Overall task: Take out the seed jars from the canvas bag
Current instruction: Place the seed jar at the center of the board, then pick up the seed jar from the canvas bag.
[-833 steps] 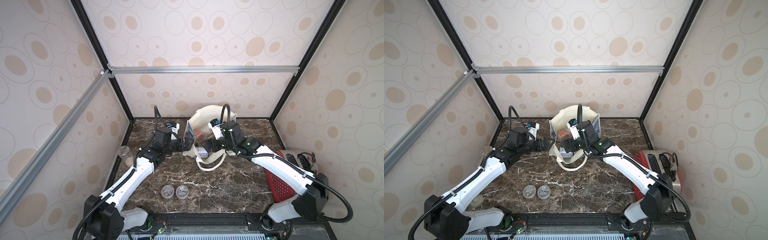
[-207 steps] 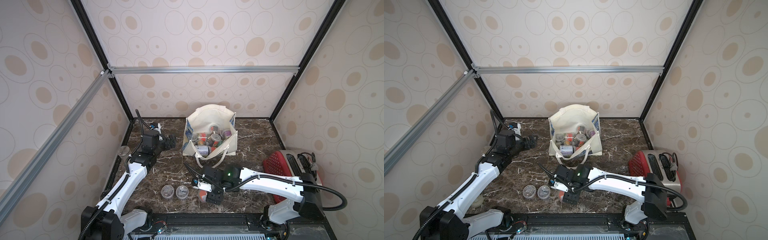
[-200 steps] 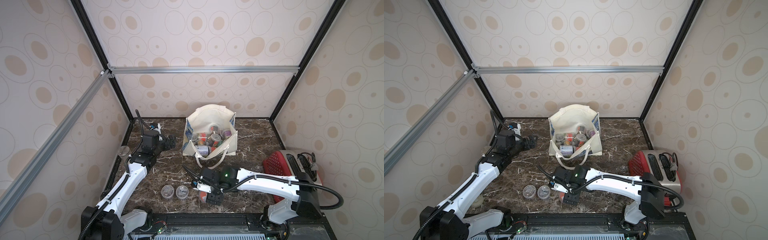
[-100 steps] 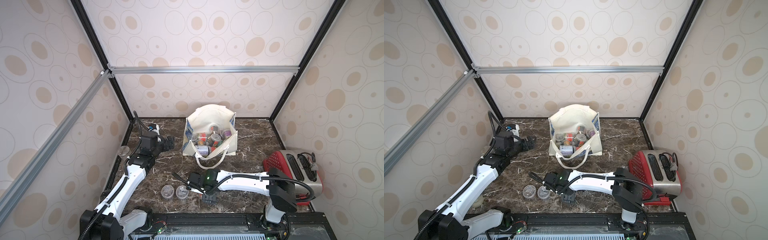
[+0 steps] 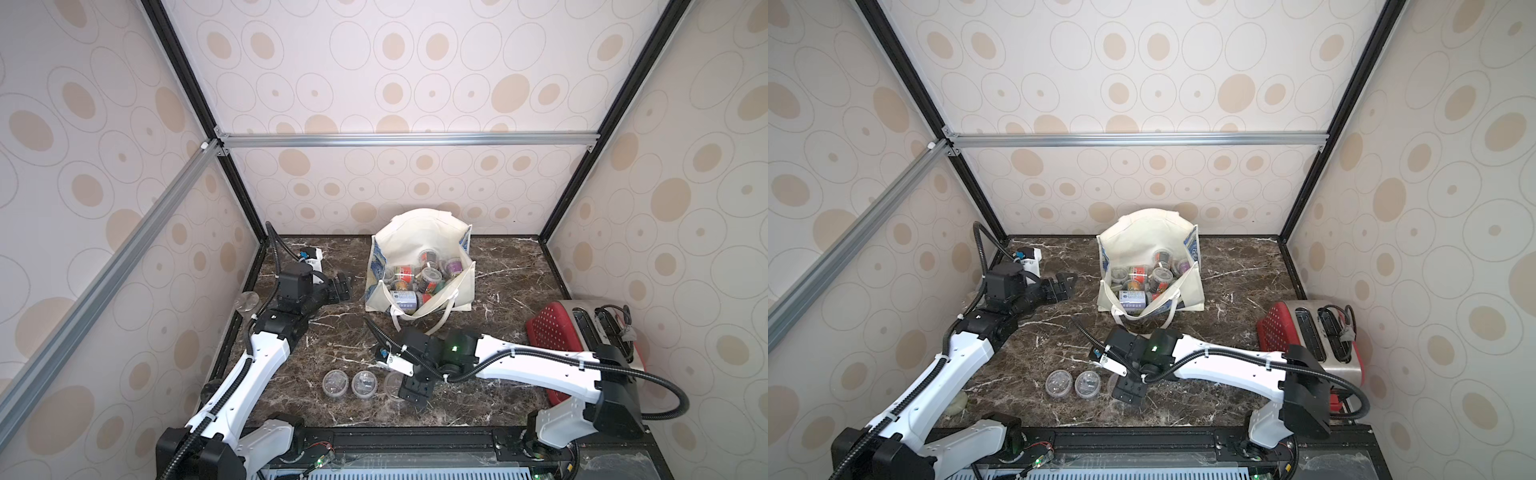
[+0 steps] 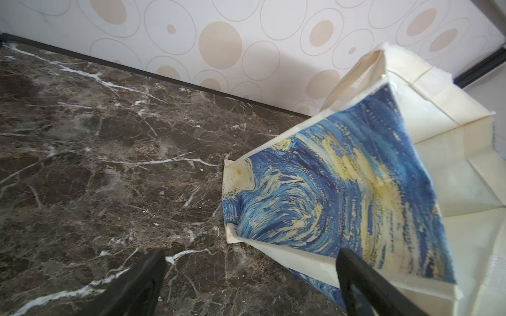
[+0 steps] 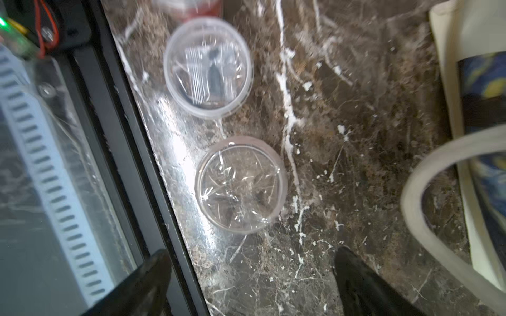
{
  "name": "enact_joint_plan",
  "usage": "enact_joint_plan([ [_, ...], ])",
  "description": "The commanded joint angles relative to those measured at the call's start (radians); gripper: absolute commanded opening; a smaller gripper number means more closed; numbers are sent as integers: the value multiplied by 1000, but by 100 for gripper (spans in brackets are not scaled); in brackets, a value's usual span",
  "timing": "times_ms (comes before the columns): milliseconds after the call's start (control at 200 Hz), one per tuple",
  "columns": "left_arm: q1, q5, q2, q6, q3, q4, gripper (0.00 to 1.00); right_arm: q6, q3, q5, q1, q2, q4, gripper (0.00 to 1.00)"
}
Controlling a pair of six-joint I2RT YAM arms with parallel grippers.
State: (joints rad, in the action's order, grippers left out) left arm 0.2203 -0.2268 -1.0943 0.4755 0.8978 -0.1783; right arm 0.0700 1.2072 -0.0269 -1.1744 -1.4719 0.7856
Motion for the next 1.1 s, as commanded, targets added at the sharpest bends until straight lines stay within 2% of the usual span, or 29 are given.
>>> enact_joint_plan([
  [0, -3, -96, 3, 10, 64, 50, 98, -72, 46, 28, 52, 85, -21, 95],
  [90, 3, -139, -3, 50, 62, 89, 98, -123, 80, -29, 105, 144, -66, 96],
  [140, 17, -172, -8, 69, 58, 119, 98, -153, 86, -94, 136, 170, -112, 100],
  [200, 50, -180, -18, 84, 58, 144, 98, -198, 96, -163, 186, 183, -154, 99],
  [385, 207, -76, -76, 40, 92, 154, 98, -363, 209, -166, 378, 91, -132, 99],
  [490, 262, -9, -126, -2, 126, 118, 98, -366, 264, -125, 434, 21, -121, 99],
  [665, 320, 141, -187, -52, 130, 47, 98, -459, 359, -87, 499, -88, -45, 97],
  [860, 380, 104, -190, -58, 41, 64, 98, -487, 431, -155, 525, -185, 59, 94],
  [1096, 428, 84, -177, -26, -40, 105, 98, -486, 452, -247, 524, -266, 91, 93],
])
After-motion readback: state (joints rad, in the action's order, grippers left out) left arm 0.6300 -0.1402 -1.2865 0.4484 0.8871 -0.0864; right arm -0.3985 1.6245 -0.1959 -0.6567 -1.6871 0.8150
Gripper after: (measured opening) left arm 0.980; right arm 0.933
